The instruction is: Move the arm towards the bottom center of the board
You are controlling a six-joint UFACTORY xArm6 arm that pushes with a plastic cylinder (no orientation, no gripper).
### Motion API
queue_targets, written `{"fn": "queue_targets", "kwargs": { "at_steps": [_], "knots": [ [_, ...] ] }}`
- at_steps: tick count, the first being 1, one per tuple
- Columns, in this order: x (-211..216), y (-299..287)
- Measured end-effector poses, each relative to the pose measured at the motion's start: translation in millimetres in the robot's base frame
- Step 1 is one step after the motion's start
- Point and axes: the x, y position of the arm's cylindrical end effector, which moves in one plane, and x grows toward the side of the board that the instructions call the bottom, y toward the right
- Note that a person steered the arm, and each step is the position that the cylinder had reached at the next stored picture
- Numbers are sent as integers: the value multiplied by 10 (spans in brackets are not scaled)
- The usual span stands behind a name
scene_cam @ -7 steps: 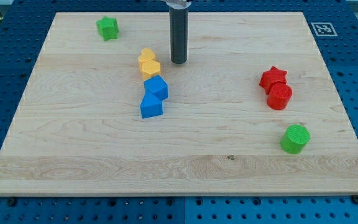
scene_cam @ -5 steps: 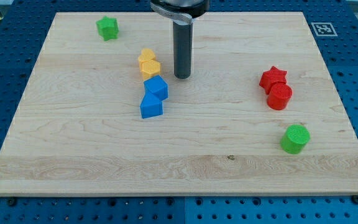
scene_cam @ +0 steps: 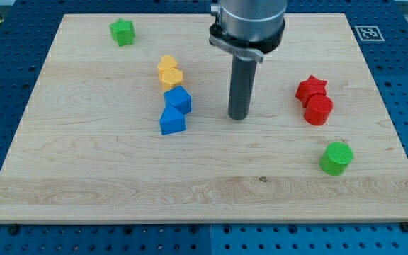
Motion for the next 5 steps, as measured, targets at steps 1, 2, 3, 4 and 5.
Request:
{"fn": "queue_targets", "kwargs": {
  "at_steps": [1,2,3,4,5],
  "knots": [
    [217,5],
    [309,5],
    [615,59],
    [948,345],
    [1105,546]
  ]
}}
